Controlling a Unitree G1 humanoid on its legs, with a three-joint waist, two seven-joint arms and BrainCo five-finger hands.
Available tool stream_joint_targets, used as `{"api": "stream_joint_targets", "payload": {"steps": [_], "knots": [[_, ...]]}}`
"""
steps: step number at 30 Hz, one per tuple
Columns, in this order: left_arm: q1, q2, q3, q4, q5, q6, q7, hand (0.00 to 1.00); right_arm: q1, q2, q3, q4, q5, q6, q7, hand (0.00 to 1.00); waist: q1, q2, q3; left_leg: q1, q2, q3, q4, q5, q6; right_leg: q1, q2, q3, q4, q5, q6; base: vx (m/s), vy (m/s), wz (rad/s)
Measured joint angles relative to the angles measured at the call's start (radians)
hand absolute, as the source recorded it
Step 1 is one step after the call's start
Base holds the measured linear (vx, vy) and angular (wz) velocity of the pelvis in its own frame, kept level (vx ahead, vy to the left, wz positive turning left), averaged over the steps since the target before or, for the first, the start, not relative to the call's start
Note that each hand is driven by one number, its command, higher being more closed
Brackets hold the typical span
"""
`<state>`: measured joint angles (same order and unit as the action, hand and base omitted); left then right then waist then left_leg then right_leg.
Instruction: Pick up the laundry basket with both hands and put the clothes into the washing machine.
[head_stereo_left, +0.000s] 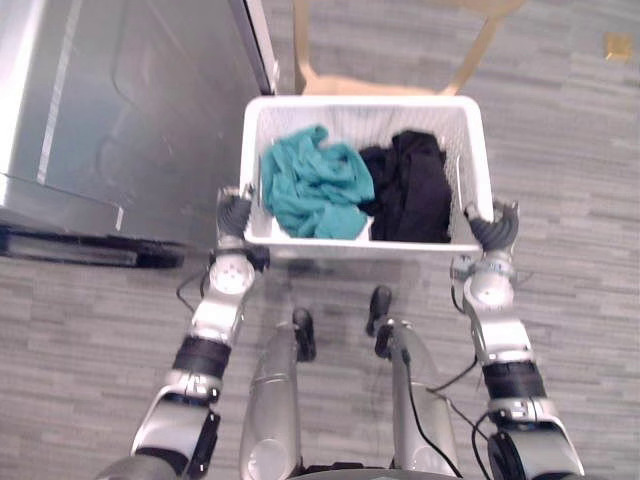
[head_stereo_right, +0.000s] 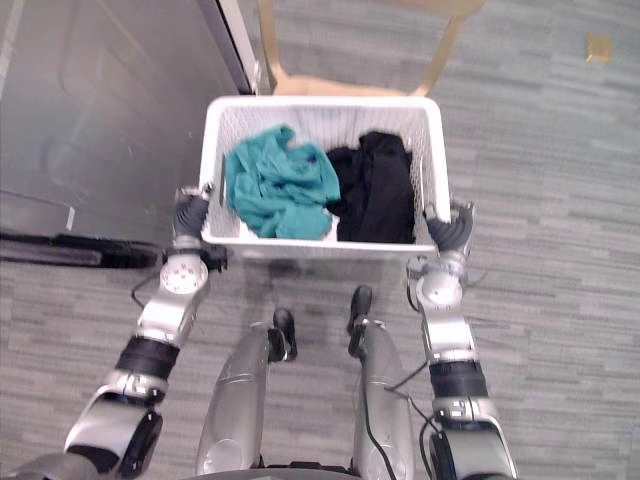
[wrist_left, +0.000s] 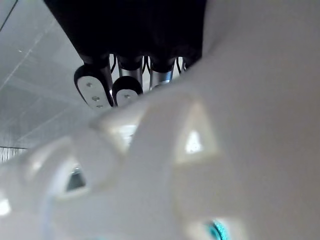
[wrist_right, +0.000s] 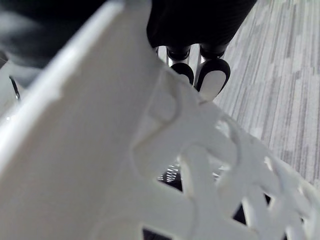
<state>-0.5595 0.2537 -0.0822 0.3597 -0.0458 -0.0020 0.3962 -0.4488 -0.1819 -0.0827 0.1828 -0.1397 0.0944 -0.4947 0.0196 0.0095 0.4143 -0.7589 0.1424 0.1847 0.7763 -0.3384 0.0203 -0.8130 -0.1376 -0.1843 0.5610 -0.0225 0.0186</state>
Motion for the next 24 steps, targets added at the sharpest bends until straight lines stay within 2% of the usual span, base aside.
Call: {"api": "stream_joint_targets", "payload": {"steps": [1,2,3,8,15,18,22,24], "knots": [[-0.018,0.001,0.01,0.007,0.0,-0.003,0.002,0.0,-0.02,0.0,0.0,0.0,0.006,0.0,-0.006,1.0,0.0,0.002,0.001,-0.017,0.001,0.0,0.005,0.002,0.0,-0.015,0.0,-0.001,0.001,0.008,-0.008,-0.13,-0.011,-0.06],[-0.062,0.005,0.019,0.035,0.001,-0.005,0.01,0.0,-0.059,-0.002,0.0,0.001,0.013,0.0,-0.02,1.0,0.0,0.007,0.01,-0.038,0.002,0.0,0.01,0.008,-0.001,-0.035,-0.002,-0.002,0.007,0.014,-0.008,-0.06,0.001,-0.02],[-0.097,0.005,0.026,0.061,0.001,-0.005,0.021,0.0,-0.082,0.001,0.0,0.004,0.014,0.0,-0.033,0.0,-0.001,0.006,0.025,-0.041,0.003,0.0,0.011,0.01,-0.002,-0.039,-0.002,-0.002,0.011,0.016,-0.01,-0.04,0.002,0.0],[-0.226,0.006,0.071,0.124,0.02,-0.003,0.041,0.0,-0.191,0.018,-0.001,0.07,0.034,-0.012,-0.055,0.0,-0.003,0.005,0.03,-0.127,0.014,0.0,0.03,0.02,-0.005,-0.125,0.001,-0.008,0.029,0.025,-0.023,0.02,0.01,-0.05],[-0.251,-0.001,0.086,0.121,0.02,-0.004,0.045,0.0,-0.221,0.029,-0.007,0.069,0.061,-0.045,-0.07,0.0,-0.007,0.005,0.038,-0.119,0.015,0.007,0.034,0.022,-0.01,-0.119,-0.002,-0.007,0.031,0.025,-0.023,0.04,0.046,-0.02],[-0.204,-0.014,0.099,0.087,0.02,-0.003,0.066,0.0,-0.179,0.055,-0.021,0.04,0.061,-0.048,-0.07,0.0,-0.006,0.005,0.038,-0.091,0.014,0.01,0.024,0.022,-0.01,-0.094,-0.002,-0.005,0.026,0.025,-0.023,0.0,0.025,0.01],[-0.059,-0.059,0.149,-0.051,0.03,-0.005,0.087,0.0,-0.034,0.068,-0.03,-0.111,0.061,-0.052,-0.068,0.0,-0.003,0.004,0.038,-0.041,0.011,0.012,0.006,0.021,-0.01,-0.047,-0.002,-0.006,0.018,0.015,-0.025,-0.01,-0.001,0.06],[0.033,-0.08,0.198,-0.136,0.043,-0.007,0.103,0.0,0.045,0.076,-0.048,-0.199,0.061,-0.078,-0.067,0.0,-0.004,0.004,0.038,-0.009,0.011,0.013,-0.005,0.021,-0.01,-0.017,-0.002,-0.006,0.015,0.006,-0.018,-0.02,-0.03,0.05]]}}
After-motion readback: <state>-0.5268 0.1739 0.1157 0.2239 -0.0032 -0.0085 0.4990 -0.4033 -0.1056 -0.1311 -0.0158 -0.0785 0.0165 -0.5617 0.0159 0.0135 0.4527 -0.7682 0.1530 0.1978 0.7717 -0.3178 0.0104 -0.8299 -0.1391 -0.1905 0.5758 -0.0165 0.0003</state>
